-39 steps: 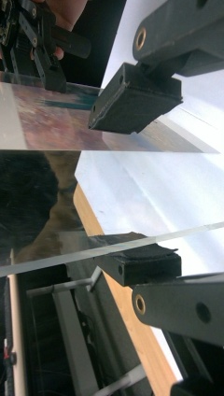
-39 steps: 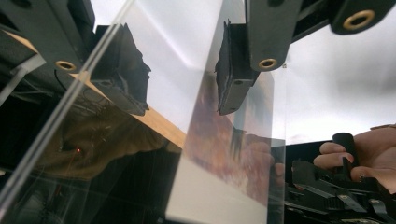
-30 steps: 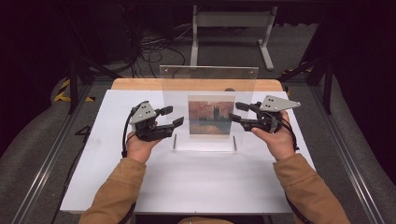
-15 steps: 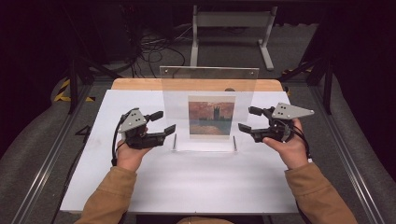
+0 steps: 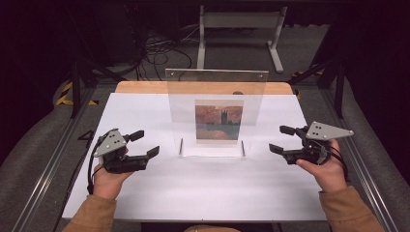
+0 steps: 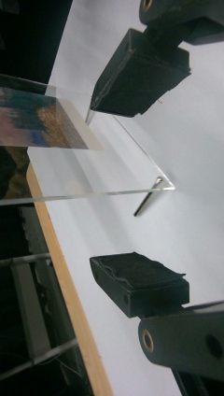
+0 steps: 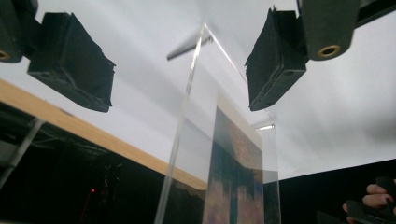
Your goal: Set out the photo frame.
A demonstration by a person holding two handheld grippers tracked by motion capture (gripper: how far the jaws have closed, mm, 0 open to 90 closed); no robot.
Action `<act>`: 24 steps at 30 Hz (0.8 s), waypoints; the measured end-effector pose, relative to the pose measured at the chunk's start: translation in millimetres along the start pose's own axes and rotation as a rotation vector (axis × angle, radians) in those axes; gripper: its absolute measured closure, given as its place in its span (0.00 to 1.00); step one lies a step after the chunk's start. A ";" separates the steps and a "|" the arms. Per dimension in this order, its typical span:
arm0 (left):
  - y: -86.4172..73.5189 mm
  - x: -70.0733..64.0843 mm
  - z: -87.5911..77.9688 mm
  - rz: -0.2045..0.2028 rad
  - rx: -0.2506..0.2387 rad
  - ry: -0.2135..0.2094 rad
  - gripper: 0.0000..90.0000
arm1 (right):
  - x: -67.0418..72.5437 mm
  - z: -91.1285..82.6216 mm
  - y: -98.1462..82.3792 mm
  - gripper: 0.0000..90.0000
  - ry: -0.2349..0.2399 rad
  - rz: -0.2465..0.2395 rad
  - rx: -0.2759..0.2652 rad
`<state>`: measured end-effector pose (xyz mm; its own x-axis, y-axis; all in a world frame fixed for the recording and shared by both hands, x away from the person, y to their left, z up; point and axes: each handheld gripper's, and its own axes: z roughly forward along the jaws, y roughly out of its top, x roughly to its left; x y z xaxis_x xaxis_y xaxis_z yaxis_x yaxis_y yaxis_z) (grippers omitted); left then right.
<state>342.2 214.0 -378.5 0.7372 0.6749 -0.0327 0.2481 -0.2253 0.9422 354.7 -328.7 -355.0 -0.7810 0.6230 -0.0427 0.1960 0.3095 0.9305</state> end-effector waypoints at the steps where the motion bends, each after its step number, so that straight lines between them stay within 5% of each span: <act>1: -4.0 1.3 -2.8 -0.011 0.004 0.000 0.24 | -0.3 -3.4 -3.8 0.24 -0.008 0.008 0.002; 13: -49.6 17.4 -26.2 -0.123 0.054 0.055 0.21 | -2.8 -13.7 -41.8 0.19 -0.022 0.077 0.016; 16: -56.2 19.6 -27.3 -0.116 0.074 0.074 0.21 | -2.4 -10.1 -50.3 0.18 -0.015 0.092 0.014; 24: -75.2 19.1 -21.9 -0.109 0.073 0.045 0.19 | -4.9 -2.1 -73.3 0.18 -0.020 0.124 0.028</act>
<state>323.9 259.2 -442.6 0.6748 0.7286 -0.1173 0.3714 -0.1979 0.9071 343.0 -355.9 -422.2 -0.7378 0.6719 0.0651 0.3075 0.2488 0.9184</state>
